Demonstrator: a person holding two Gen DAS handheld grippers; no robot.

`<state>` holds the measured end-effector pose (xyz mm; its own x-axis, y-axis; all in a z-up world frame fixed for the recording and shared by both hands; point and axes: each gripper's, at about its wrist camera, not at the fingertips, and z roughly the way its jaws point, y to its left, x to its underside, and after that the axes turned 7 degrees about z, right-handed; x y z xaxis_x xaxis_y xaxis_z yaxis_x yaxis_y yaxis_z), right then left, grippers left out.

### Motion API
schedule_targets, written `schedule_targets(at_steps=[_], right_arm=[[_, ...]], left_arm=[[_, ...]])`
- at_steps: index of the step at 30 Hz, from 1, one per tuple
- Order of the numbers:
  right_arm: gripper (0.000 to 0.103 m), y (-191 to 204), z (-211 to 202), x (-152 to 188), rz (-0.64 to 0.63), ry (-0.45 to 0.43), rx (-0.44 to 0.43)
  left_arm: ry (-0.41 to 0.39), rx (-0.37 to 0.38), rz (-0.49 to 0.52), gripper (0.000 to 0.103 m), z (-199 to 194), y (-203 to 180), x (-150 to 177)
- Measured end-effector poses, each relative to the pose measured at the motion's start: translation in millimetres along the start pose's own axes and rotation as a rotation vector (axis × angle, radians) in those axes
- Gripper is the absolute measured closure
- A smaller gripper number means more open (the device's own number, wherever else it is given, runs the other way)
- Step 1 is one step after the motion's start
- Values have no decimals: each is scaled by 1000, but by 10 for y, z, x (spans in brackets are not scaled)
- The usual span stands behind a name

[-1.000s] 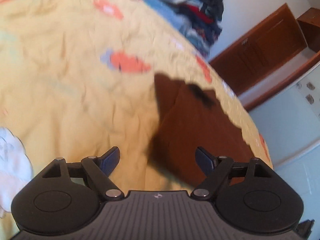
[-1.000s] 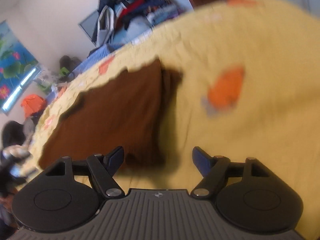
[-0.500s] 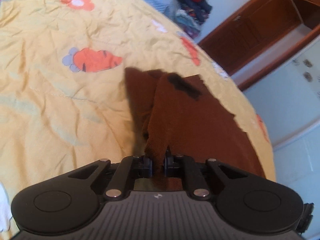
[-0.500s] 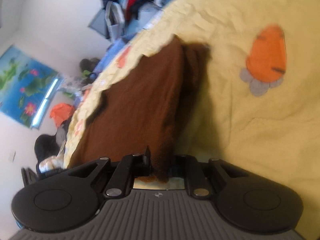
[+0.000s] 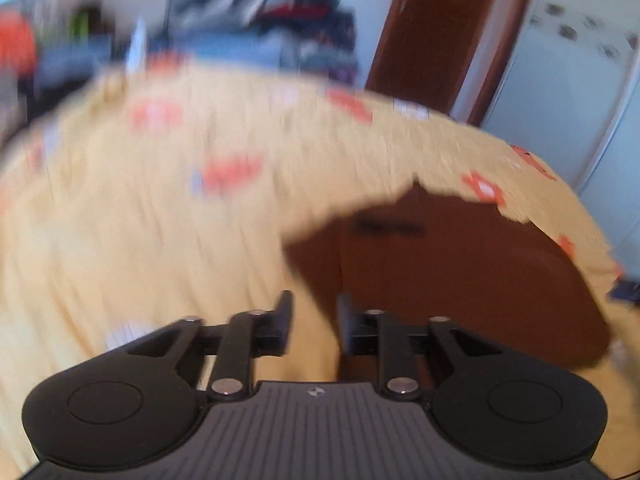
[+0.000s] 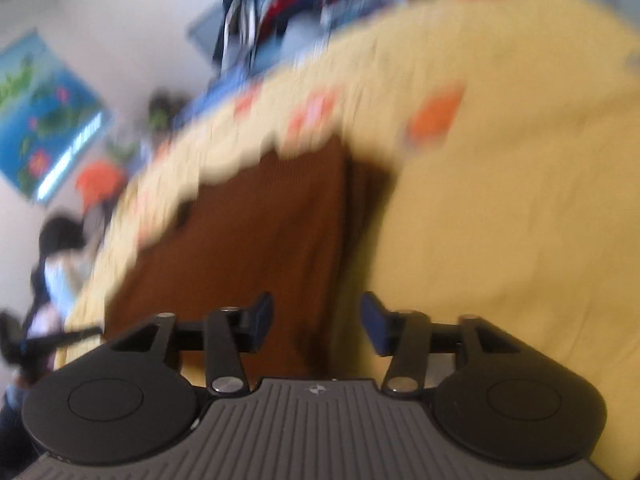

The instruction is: Fold small clothes

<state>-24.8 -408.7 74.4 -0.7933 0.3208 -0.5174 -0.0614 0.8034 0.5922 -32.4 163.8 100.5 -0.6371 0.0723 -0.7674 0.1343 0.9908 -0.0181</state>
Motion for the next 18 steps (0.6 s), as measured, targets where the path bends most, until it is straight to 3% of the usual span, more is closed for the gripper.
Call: schedule_targets(at_steps=[1,2,3,4,7,11,13,14,15,16,17,18], right_arm=[[31,36,-3,-134,-10,-39,-1],[30,79,32,-265,-37,-70,7],[30,140,99,-386,-72,-85,15],[30,209,198,-501,-105,-88,20],[30,341,646,-805,-165,-83,50],[32,403,1240,-1046,-215,-20,128],[37,385,1463,-1078,-210,34,157],[47,374,1538,-1079,-206,57,149],[66,389,1584,-1049,-206,71,134],[77,401,1618,-1025,-211,84,121],[90,415,1649,-1000,-222,85,133],[91,435,1665,-985,-242,72,150]], left_arm=[[-64,-40,104,35,18,-131,-130],[-139,-86,207,12,72,-284,-205],[-213,-124,314,7,177,-456,-233],[-237,-139,419,7,331,-625,-252],[-152,-81,607,8,895,-976,-293],[-63,-36,681,8,1384,-1141,-345],[-37,-19,662,19,1508,-1109,-377],[-16,-9,643,43,1563,-1086,-404],[17,-3,628,74,1626,-1062,-428],[47,-9,615,88,1694,-1037,-451],[70,-18,597,95,1751,-1017,-463],[70,-28,571,98,1760,-980,-482]])
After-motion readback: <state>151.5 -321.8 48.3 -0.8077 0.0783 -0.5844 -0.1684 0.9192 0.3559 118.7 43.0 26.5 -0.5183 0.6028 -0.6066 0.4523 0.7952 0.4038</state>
